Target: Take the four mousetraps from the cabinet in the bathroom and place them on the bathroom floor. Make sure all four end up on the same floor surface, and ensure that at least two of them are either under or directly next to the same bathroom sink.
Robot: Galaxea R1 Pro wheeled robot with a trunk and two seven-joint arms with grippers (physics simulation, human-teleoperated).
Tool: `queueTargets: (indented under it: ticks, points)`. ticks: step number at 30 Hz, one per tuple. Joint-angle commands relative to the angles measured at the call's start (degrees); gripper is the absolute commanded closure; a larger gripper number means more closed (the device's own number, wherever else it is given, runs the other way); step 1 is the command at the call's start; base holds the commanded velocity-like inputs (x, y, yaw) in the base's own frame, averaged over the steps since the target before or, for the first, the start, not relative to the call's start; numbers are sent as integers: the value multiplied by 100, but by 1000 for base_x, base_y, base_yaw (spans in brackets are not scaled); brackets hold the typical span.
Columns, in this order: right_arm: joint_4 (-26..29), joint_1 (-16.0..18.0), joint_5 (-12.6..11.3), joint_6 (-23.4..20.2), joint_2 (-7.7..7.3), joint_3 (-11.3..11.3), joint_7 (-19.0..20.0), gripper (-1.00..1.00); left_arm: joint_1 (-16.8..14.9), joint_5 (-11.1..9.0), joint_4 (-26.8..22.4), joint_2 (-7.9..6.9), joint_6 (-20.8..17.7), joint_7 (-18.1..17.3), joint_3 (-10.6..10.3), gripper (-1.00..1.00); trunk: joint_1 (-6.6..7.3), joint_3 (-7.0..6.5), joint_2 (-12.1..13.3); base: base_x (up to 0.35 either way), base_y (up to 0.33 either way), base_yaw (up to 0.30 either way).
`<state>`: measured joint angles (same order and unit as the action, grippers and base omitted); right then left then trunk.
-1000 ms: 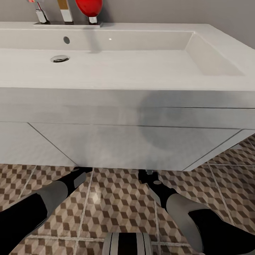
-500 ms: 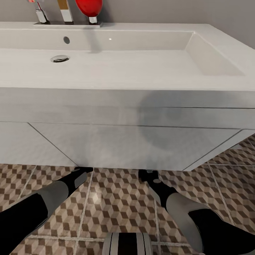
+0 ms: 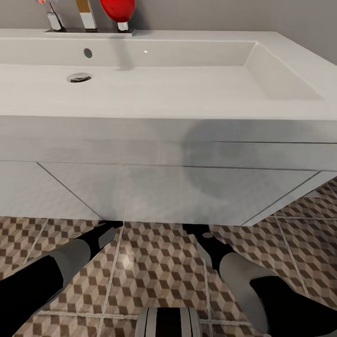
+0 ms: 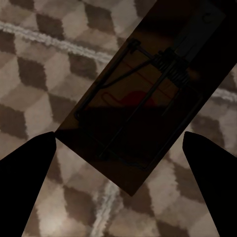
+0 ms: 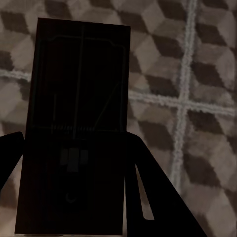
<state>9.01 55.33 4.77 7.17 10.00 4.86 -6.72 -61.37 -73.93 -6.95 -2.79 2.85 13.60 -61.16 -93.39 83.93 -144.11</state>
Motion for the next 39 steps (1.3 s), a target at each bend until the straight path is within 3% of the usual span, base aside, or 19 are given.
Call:
queueTargets:
  ticks: [1,12,39]
  points:
    - [1,4,33,12,0,41,-49,100,-182,-15,-25,-2,5,46,-71,100,2,2,-1,0,0,0]
    - [351,4,26,30,0,40,-34,100,-182,-16,-25,-2,4,46,-72,100,2,19,-1,0,0,0]
    - [401,10,24,30,0,41,-5,100,-181,-12,-25,-2,5,46,-71,100,2,255,-1,0,0,0]
